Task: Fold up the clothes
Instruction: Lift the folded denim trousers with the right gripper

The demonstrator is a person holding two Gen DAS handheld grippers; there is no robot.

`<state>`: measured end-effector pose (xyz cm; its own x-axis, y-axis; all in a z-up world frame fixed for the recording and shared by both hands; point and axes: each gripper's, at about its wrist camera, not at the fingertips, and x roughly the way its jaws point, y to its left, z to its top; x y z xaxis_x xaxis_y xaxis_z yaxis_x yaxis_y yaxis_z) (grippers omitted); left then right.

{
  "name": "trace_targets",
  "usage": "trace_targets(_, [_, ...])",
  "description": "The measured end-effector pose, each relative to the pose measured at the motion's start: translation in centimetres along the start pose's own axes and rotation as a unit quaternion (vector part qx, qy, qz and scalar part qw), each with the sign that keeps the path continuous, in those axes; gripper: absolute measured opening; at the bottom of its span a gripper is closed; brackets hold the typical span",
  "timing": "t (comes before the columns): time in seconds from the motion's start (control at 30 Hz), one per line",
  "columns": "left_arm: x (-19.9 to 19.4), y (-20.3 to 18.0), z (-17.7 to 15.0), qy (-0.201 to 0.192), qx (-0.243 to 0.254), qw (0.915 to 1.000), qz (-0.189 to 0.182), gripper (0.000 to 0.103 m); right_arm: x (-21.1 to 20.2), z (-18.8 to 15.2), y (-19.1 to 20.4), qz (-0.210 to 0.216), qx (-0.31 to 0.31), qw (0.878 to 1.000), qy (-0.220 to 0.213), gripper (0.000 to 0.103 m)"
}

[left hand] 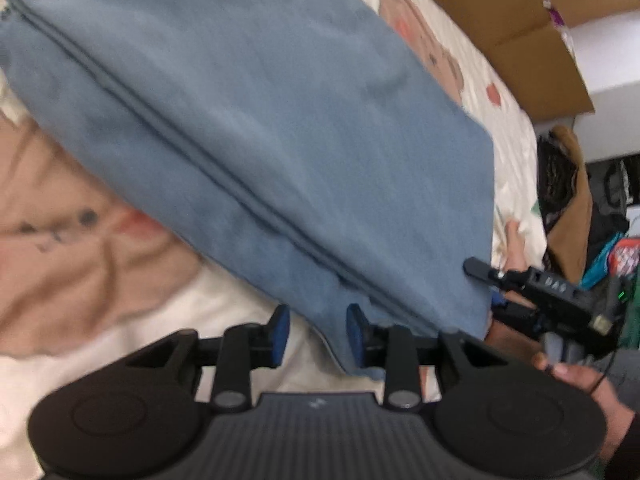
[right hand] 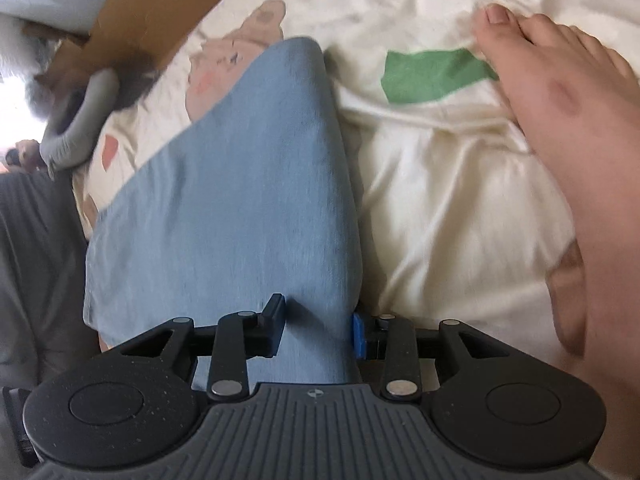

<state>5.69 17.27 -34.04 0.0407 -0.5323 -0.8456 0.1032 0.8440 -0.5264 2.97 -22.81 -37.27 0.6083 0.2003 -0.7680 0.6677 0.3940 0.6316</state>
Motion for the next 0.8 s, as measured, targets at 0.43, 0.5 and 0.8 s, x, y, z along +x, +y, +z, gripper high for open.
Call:
trace_targets(0.43, [-1.5, 0.2, 5.4, -0.063, 0.013, 0.9976, 0.026, 0.035, 0.9, 3.2, -0.4, 0.092, 0.019, 0.995, -0.045, 0.041])
trace_targets(0.5, [-1.2, 0.1, 6.0, -0.069, 0.016, 0.9970, 0.033, 0.035, 0.8, 3.5, 0.0, 0.107, 0.014, 0.993, -0.049, 0.041])
trace_targets(0.8, [0.3, 0.4, 7.7, -0.079, 0.015, 0.9956, 0.049, 0.035, 3.3, 3.8, -0.8, 0.092, -0.003, 0.996, -0.007, 0.025])
